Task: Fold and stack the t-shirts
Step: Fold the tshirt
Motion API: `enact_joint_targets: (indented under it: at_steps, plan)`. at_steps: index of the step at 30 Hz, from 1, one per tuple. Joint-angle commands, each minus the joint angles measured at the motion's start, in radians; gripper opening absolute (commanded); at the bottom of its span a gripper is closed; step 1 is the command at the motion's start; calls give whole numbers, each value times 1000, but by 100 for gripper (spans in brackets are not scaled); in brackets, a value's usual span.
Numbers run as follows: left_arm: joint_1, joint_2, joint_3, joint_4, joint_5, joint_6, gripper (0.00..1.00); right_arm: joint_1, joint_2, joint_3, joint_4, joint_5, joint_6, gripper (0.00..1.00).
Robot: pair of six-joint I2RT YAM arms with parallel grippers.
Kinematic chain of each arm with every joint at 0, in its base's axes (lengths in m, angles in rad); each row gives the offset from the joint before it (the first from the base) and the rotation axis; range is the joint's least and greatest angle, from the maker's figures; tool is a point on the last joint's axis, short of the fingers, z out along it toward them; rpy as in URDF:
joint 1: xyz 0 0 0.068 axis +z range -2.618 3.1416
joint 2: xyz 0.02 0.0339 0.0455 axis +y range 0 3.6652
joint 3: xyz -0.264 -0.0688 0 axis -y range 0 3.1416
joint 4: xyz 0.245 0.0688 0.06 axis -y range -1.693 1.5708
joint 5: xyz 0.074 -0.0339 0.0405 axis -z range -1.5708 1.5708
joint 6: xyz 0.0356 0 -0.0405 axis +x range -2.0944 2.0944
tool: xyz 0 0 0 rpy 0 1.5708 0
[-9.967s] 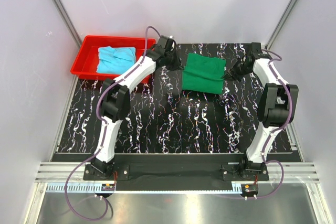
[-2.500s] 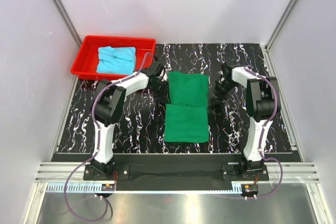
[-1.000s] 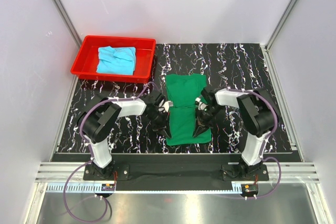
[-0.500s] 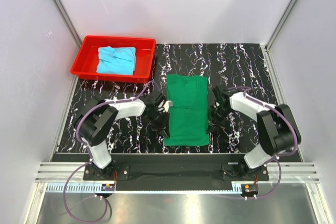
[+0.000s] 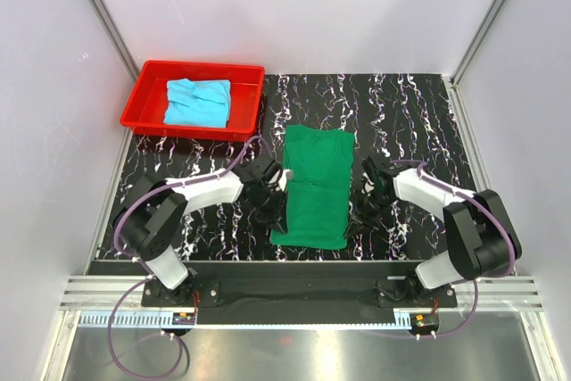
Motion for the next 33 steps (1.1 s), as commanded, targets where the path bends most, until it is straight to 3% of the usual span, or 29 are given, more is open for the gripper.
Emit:
enact_joint_targets:
  at_steps: [1, 7, 13, 17, 22, 24, 25, 26, 27, 28, 29, 33]
  plan:
    - [0, 39, -70, 71, 17, -37, 21, 19, -69, 30, 11, -46, 30, 4]
    - [0, 109, -98, 106, -13, -37, 17, 60, -22, -46, 99, -86, 70, 2]
    - [0, 104, -92, 110, -23, -46, 17, 97, 117, -58, 102, 37, 87, 0]
    - [0, 99, -97, 100, -43, -41, 17, 94, 88, -75, 36, 183, 139, 0]
    - [0, 86, -78, 64, -86, -18, 17, 88, 38, -63, -15, 239, 170, 0]
    - [-6, 44, -45, 10, -106, -6, 22, 88, -23, -61, -27, 246, 171, 1]
    - [-9, 21, -32, -11, -134, 3, 28, 90, -49, -58, -30, 243, 164, 2]
    - [-12, -30, -21, -30, -141, 5, 43, 88, -102, -55, -41, 238, 159, 7]
    - [-15, -57, -5, -63, -148, 6, 50, 88, -122, -50, -51, 240, 160, 20]
    - [-15, -101, 0, -77, -149, 8, 54, 88, -144, -49, -61, 233, 165, 25]
    - [-15, -120, 3, -91, -149, 6, 58, 88, -173, -52, -59, 218, 168, 28]
    - [-15, -189, -29, -122, -117, -26, 59, 88, -190, -116, 13, 134, 199, 48]
